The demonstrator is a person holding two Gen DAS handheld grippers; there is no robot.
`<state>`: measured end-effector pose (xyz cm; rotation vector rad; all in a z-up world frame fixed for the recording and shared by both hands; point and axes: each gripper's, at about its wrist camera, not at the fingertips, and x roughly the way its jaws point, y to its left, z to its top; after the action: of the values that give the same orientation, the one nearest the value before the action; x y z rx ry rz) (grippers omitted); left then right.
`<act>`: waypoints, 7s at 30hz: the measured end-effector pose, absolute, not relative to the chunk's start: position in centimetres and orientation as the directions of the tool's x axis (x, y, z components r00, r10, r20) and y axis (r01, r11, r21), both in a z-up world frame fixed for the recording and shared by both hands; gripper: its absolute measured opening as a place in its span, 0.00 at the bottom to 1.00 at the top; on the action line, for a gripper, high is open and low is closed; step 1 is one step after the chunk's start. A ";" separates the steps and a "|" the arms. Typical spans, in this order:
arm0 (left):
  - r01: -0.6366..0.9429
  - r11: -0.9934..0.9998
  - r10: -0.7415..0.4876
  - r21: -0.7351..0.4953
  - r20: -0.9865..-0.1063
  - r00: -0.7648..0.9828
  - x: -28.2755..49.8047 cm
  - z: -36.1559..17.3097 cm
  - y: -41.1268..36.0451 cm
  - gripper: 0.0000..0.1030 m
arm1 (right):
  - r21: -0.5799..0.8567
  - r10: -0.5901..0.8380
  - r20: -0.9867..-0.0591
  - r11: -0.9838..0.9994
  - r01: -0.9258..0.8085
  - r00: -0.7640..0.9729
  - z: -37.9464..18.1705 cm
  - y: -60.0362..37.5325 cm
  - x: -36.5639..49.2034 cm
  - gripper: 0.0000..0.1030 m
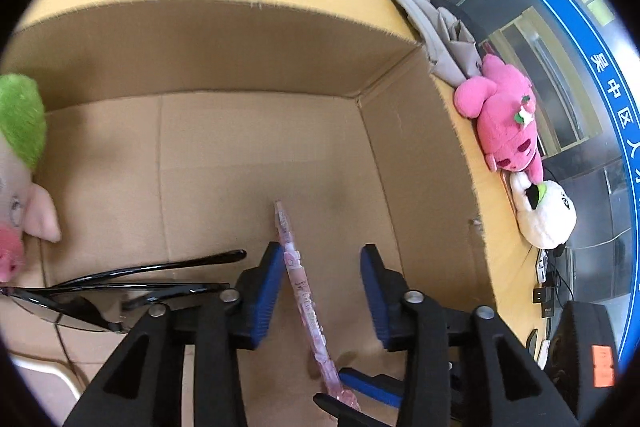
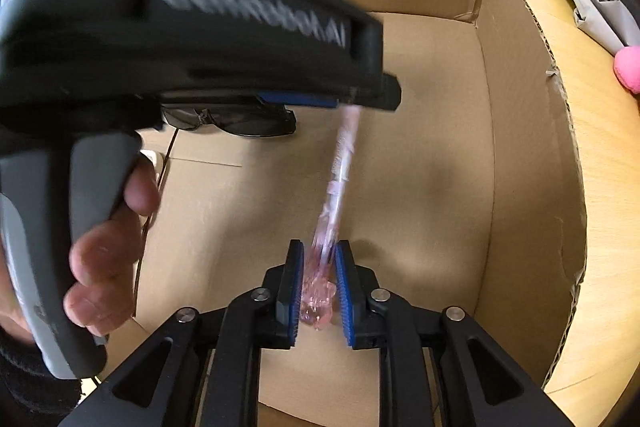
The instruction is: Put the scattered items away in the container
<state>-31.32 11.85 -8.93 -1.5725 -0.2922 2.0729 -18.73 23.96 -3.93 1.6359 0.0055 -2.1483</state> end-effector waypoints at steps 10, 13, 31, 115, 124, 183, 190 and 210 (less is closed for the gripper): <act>-0.336 -0.842 0.521 -0.422 -0.796 -0.306 -28.6 -3.1 10.6 0.38 | 0.219 -0.339 -0.890 -0.904 0.367 -0.306 -0.4 23.9 -16.0 0.75; -0.371 -0.841 0.525 -0.394 -0.761 -0.381 -26.4 0.7 9.4 0.40 | 0.215 -0.357 -0.862 -0.900 0.378 -0.360 1.4 24.3 -13.9 0.83; -0.274 -0.935 0.354 -0.225 -0.624 -0.697 -2.1 4.3 -4.3 0.76 | 0.231 -0.405 -0.688 -0.909 0.347 -0.603 6.6 25.4 -0.8 0.96; -0.911 -0.405 0.458 0.071 -0.847 -0.270 9.2 -11.0 1.2 0.42 | 0.306 -0.484 -0.875 -0.537 0.786 0.009 -6.2 15.3 6.6 0.43; -0.883 -0.413 0.450 0.226 -0.792 -0.413 8.7 -5.8 1.6 0.42 | 0.257 -0.534 -0.843 -0.512 0.820 -0.070 -1.3 15.5 5.2 0.42; -0.935 -0.351 0.295 0.055 -0.941 -0.166 -20.6 -10.6 4.5 0.42 | 0.345 -0.466 -0.884 -0.600 0.722 0.035 -4.8 13.1 -23.5 0.30; -0.928 -0.368 0.307 0.058 -0.934 -0.181 -19.8 -9.4 4.4 0.47 | 0.341 -0.474 -0.880 -0.596 0.726 0.024 -4.4 13.3 -22.6 0.35; -0.503 -0.862 0.350 0.063 -0.644 -0.680 -6.3 3.0 -2.5 0.76 | 0.217 -0.535 -0.628 -0.818 0.533 -0.565 9.4 21.0 -7.8 1.00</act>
<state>-6.35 -2.55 3.02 -0.8882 0.3240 2.4947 -7.81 21.01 9.39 0.9432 -0.0030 -2.3460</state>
